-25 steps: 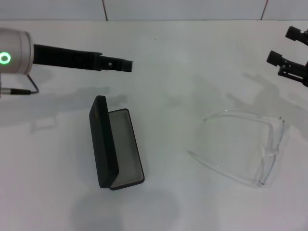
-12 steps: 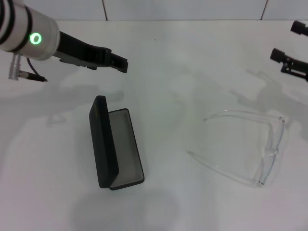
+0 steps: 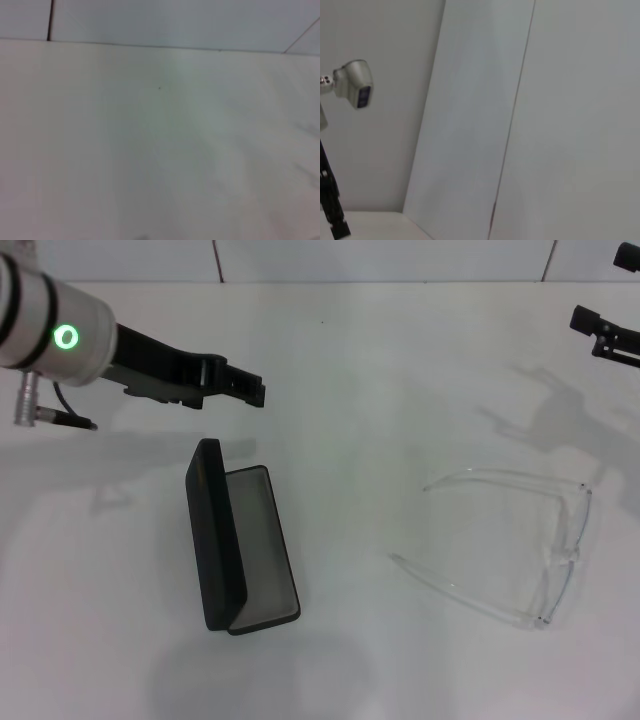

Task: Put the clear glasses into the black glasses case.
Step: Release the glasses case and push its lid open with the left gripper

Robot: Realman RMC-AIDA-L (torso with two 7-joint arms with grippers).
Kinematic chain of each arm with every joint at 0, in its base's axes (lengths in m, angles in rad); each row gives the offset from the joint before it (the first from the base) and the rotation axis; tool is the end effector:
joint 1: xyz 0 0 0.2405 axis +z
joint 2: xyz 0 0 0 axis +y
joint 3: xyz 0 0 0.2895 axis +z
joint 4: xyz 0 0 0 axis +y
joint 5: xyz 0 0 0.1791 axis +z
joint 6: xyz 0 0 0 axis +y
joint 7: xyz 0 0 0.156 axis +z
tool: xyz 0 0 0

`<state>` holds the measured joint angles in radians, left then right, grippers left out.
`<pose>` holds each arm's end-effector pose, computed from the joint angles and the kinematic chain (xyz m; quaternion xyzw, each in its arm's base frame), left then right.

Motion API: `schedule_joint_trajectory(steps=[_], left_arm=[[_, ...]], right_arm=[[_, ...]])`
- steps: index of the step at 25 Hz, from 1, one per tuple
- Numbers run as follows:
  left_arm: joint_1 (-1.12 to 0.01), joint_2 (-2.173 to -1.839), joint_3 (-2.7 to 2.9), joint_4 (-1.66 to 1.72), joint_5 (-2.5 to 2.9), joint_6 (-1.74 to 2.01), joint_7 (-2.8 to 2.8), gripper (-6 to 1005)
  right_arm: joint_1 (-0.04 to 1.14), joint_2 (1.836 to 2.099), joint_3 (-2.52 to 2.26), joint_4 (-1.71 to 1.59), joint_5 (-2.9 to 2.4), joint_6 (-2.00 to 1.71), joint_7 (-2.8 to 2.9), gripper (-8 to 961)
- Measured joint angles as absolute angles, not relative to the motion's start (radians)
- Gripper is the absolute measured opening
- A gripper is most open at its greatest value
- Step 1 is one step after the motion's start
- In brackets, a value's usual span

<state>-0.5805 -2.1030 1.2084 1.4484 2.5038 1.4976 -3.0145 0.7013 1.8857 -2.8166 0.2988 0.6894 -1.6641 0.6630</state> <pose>-0.1970 0.3628 -0.0027 -0.8060 -0.5454 -0.0081 0.2298 0.2688 0.3772 0.0616 -0.8764 0.0095 0.3276 0.3528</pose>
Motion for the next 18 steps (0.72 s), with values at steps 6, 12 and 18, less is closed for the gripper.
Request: schedule_joint_trajectory(steps=[6,12,18], left_arm=[[-0.56,-2.101,1.159,1.463,2.456,1.549,-3.016,757],[-0.57,-2.103,1.154,1.462,2.551,1.613,-3.018,746],[-0.588,-2.105,1.16,1.461,2.597,1.648,-3.018,735]], right_arm=[[0.709,1.885,-2.818,0.299,0.69,-1.641,0.65,842],[0.731,1.895,-2.822,0.294,0.69,-1.633,0.637,841],[0.73,1.904,-2.823,0.288,0.688,-1.633,0.641,841]])
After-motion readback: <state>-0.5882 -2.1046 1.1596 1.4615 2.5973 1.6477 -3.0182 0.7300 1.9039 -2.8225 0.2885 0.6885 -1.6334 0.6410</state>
